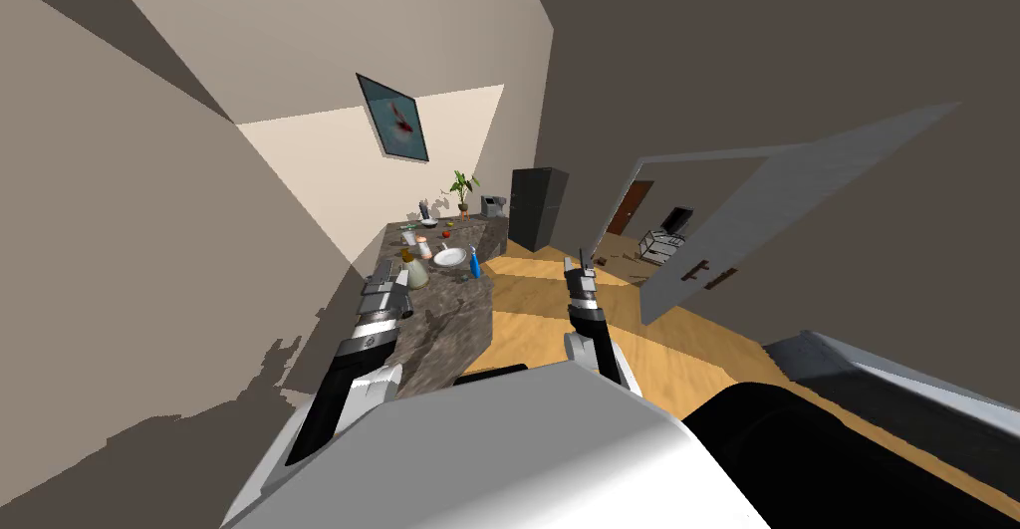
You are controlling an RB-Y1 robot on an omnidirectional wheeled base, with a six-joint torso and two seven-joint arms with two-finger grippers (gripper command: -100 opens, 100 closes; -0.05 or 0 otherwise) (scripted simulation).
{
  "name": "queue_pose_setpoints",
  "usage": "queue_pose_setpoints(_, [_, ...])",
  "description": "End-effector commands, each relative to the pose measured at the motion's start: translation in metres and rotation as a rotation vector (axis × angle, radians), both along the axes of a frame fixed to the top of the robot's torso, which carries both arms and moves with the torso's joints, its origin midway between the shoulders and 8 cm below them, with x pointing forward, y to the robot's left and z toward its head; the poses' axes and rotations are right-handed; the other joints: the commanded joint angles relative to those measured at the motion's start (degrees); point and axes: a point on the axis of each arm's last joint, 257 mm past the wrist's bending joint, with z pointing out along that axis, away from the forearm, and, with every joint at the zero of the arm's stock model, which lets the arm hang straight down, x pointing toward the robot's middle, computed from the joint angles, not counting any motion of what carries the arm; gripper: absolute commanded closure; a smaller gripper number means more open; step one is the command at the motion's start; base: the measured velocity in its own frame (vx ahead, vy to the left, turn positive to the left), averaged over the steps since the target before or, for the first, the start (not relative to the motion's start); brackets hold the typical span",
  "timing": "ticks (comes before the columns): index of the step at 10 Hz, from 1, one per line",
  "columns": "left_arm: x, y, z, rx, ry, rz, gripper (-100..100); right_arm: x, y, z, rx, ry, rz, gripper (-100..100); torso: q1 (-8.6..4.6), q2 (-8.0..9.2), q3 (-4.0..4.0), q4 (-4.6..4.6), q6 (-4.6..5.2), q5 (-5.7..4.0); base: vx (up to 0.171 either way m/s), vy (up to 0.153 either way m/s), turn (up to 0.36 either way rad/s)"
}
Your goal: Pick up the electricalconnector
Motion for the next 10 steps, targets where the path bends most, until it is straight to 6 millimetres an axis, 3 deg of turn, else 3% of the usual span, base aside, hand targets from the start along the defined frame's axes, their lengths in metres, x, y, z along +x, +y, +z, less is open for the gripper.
queue_pose_setpoints(1, [0.002, 0.001, -0.006, 0.033, 0.031, -0.001, -100, 0.000, 0.000, 0.000, 0.000, 0.000, 0.000, 0, 0.00, 0.00, 0.00, 0.00, 0.00, 0.00, -0.003, 0.000, -0.110])
queue_pose_setpoints(5, [0.008, 0.012, -0.025, 0.103, 0.128, 0.024, -100, 0.000, 0.000, 0.000, 0.000, 0.000, 0.000, 0, 0.04, 0.04, 0.02, 0.01, 0.01, 0.01, -0.008, 0.005, -0.159])
queue_pose_setpoints(10, [0.012, 0.039, -0.057, 0.224, 0.295, 0.098, -100, 0.000, 0.000, 0.000, 0.000, 0.000, 0.000, 0, 0.06, 0.07, 0.04, 0.02, 0.01, 0.01, -0.013, 0.009, -0.238])
